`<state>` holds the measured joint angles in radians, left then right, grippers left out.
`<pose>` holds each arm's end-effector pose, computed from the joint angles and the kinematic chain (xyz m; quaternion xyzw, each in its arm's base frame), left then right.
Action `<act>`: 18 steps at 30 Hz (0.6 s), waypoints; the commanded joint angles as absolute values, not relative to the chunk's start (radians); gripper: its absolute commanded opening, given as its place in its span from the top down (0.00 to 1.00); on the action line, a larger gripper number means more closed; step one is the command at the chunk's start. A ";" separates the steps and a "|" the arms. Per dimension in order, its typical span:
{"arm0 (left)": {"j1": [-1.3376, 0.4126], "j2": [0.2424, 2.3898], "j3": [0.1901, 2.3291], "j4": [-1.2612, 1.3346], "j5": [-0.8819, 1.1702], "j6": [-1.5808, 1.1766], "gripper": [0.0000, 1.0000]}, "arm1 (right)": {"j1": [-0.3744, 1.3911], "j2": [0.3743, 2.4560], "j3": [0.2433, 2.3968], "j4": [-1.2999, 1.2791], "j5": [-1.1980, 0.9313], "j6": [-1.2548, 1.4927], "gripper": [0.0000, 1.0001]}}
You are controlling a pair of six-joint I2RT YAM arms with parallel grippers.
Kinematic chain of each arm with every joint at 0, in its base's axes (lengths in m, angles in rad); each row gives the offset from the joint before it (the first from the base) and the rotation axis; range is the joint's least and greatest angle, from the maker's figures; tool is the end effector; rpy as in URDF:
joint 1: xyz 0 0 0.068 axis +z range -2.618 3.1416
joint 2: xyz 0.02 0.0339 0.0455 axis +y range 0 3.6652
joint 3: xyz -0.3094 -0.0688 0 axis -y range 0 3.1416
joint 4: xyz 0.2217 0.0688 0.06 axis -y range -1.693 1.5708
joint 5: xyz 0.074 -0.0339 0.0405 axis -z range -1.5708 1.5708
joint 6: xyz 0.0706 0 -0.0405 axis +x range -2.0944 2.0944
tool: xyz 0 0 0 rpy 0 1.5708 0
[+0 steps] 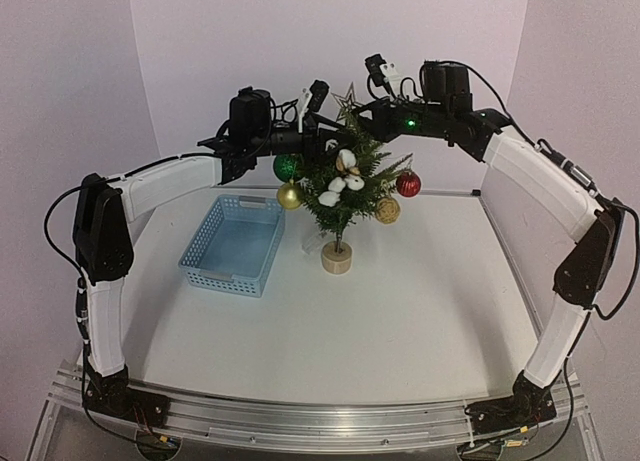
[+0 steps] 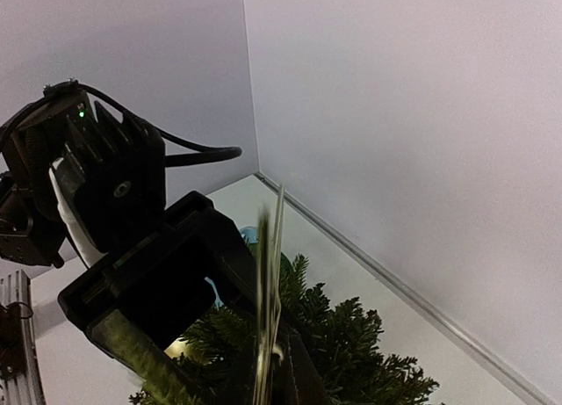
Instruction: Decorate the small christmas tree
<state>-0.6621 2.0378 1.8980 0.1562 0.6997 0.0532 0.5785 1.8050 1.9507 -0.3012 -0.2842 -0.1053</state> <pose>0.3784 -0.3526 0.4204 0.4595 0.5316 -0.4301 0.5668 0.3597 0.2585 0.4840 -0.3389 0.6778 0.2555 0.6003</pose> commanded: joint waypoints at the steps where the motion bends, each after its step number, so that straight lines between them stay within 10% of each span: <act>1: -0.657 1.959 1.944 0.177 0.678 0.072 0.51 | 0.582 1.812 2.001 -0.364 -0.297 -0.089 0.84; 18: -0.657 1.927 1.924 0.153 0.680 0.087 0.48 | 0.582 1.777 2.025 -0.367 -0.268 -0.086 0.62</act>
<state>-0.6621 2.0108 1.8980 0.1551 0.6853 0.0614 0.5785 1.8050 1.9919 -0.3676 -0.2805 -0.0879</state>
